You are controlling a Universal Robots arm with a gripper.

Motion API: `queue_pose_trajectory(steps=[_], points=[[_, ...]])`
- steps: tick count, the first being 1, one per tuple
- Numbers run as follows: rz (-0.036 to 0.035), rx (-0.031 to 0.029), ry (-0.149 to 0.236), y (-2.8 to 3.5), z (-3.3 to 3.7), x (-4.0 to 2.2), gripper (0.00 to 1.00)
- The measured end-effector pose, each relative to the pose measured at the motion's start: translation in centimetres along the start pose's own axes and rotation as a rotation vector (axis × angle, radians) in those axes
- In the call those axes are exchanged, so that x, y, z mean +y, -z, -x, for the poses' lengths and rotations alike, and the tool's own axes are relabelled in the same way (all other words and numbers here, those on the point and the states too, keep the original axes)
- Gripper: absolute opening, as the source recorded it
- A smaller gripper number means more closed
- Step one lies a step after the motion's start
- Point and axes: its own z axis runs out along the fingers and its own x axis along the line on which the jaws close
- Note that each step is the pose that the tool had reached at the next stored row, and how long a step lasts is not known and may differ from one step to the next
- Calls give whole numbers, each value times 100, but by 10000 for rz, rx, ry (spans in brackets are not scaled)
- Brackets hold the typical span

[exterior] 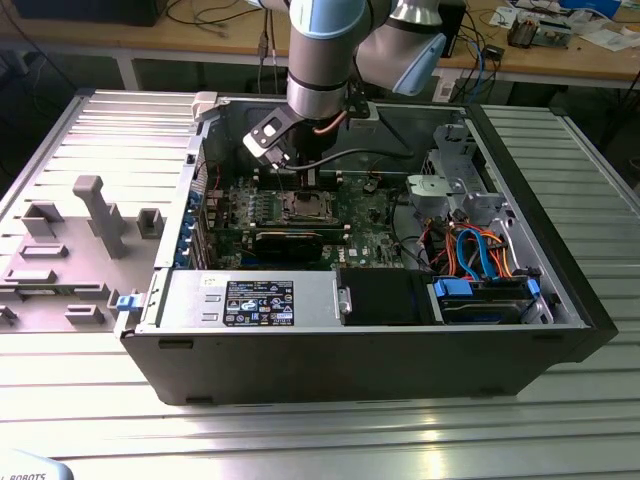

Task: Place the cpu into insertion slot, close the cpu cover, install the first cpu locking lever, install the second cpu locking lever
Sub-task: 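Close the cpu cover, then install the first cpu locking lever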

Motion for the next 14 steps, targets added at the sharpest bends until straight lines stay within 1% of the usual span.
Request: queue_pose_trajectory(steps=[11, 13, 14], points=[[0, -1, 0, 0, 0, 0, 11], [0, -2, 0, 17, -2, 0, 11], [-1, -12, 0, 46, -3, -1, 11]])
